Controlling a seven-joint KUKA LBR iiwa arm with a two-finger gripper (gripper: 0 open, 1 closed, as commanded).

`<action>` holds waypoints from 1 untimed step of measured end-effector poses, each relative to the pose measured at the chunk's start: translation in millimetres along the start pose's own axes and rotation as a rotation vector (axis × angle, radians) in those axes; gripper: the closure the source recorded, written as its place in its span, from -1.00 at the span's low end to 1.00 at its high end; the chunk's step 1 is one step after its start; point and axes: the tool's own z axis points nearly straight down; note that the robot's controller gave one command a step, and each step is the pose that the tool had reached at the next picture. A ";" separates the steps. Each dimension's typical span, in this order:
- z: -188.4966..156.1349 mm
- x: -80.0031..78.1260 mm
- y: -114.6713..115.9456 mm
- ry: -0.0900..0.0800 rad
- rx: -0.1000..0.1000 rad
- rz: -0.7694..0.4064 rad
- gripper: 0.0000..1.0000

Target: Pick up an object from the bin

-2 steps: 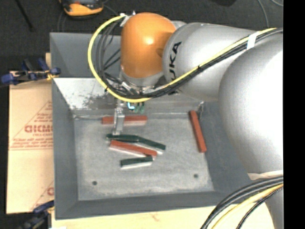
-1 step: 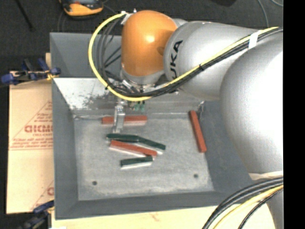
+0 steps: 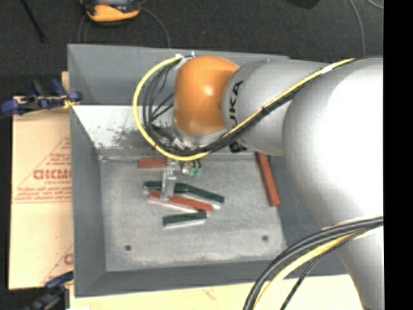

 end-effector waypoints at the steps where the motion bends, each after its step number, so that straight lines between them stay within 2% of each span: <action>1: 9.6 0.7 -12.3 0.005 0.002 -0.001 -1.00</action>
Offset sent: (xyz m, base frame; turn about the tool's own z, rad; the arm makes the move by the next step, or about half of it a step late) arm -0.0014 -0.0237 0.0031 0.1321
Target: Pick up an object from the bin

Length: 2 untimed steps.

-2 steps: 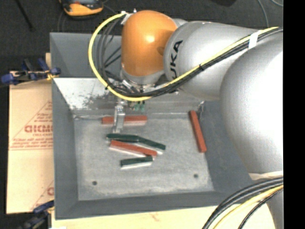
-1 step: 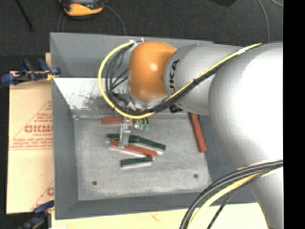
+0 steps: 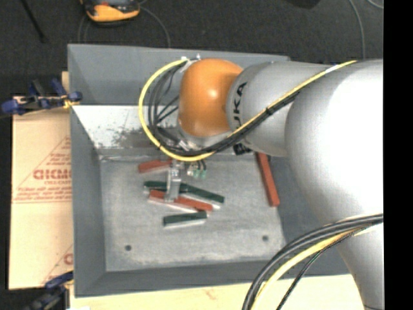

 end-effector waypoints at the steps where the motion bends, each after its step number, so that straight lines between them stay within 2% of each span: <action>1: -13.0 -1.4 -11.1 -0.004 -0.001 0.131 -1.00; 2: 21.5 23.7 -4.8 -0.009 -0.002 0.206 -1.00</action>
Offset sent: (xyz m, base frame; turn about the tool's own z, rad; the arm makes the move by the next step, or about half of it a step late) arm -0.0279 -0.0020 -0.0250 0.2064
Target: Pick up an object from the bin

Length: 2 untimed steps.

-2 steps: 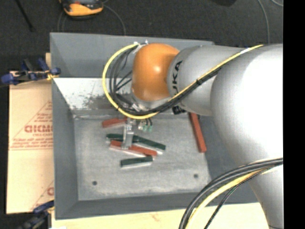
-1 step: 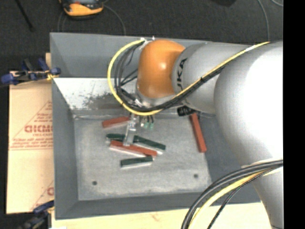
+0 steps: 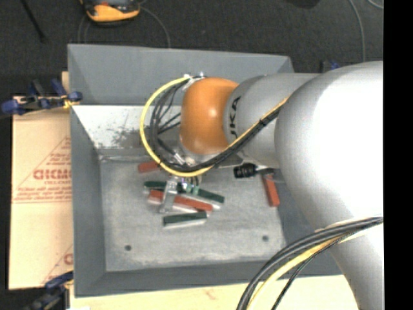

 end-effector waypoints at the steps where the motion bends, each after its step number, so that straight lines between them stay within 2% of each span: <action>1: 0.3 -8.6 -1.5 0.005 0.000 0.127 1.00; 2: 0.4 -8.6 -1.5 0.005 0.000 0.127 1.00</action>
Offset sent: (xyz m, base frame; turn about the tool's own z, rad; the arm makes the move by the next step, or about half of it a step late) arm 0.0000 0.0000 0.0000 0.0000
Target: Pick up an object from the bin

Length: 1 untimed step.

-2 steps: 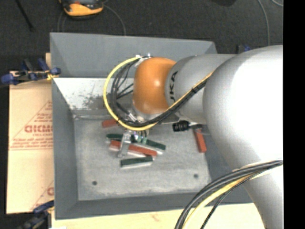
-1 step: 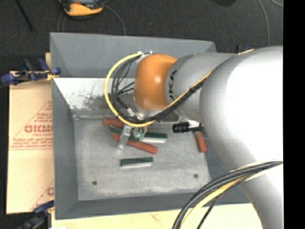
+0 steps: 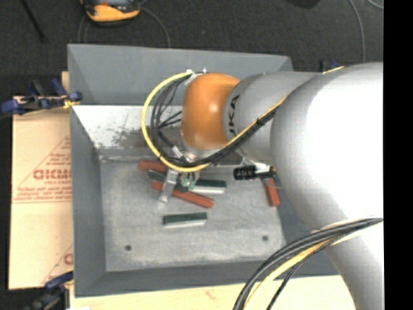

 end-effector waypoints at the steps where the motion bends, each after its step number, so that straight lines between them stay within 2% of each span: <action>1: -3.1 0.9 -0.6 0.002 0.001 0.000 1.00</action>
Offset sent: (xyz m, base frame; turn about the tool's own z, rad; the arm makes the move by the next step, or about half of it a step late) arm 0.0001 0.0001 0.0044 0.0000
